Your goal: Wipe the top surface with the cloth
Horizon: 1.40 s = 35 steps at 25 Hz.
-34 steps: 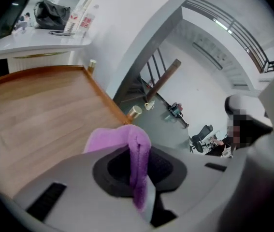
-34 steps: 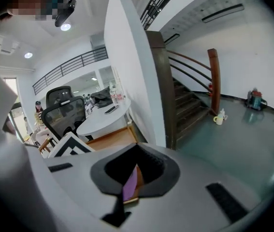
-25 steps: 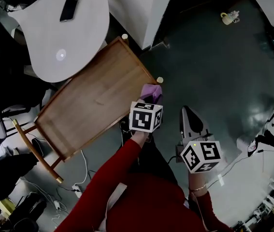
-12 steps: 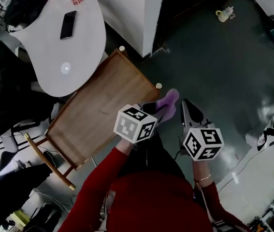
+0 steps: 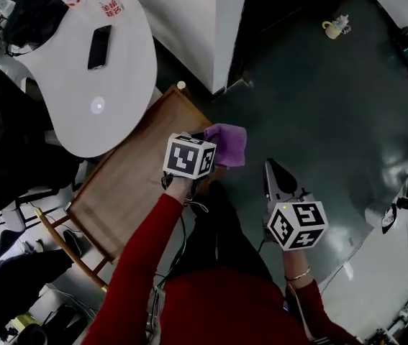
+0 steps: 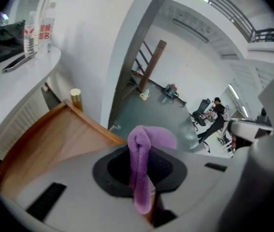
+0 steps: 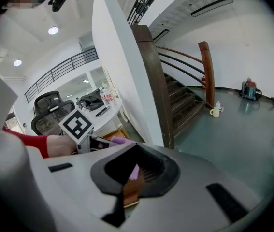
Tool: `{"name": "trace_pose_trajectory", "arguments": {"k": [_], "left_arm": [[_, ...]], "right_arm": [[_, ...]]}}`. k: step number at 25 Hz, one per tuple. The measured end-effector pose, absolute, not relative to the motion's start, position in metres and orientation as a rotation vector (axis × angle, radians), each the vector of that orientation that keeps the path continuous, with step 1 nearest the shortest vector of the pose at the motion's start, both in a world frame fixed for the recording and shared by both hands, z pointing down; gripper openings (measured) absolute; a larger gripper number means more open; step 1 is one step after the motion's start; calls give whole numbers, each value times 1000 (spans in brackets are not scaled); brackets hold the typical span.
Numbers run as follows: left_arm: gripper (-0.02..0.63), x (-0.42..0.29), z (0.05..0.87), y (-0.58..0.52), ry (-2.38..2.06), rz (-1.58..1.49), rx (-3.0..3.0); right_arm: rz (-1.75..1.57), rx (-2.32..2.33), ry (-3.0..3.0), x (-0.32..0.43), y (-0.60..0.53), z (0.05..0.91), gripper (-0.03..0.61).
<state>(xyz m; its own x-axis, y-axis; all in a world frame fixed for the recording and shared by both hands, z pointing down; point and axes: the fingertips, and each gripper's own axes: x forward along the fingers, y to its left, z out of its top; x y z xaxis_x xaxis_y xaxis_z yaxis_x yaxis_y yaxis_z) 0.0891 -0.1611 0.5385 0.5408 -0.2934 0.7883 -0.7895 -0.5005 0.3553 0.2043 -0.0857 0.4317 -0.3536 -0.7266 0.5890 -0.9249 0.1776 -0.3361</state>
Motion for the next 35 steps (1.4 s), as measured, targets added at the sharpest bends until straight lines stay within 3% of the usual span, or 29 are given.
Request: {"name": "trace_pose_trajectory", "arguments": {"k": [12,27,35], "left_arm": [[52,-28,516,-272,-1415,872,1947],[52,-42,495,-272,-1563,837,1974],[52,-60,396,-258,-1768,497,2161]], "right_arm": [[929,1363,-2232,151,-121,446,12],[902,1314,-2257,127,-130,443,11],[823,1295,-2344,120,-136,420,11]]}}
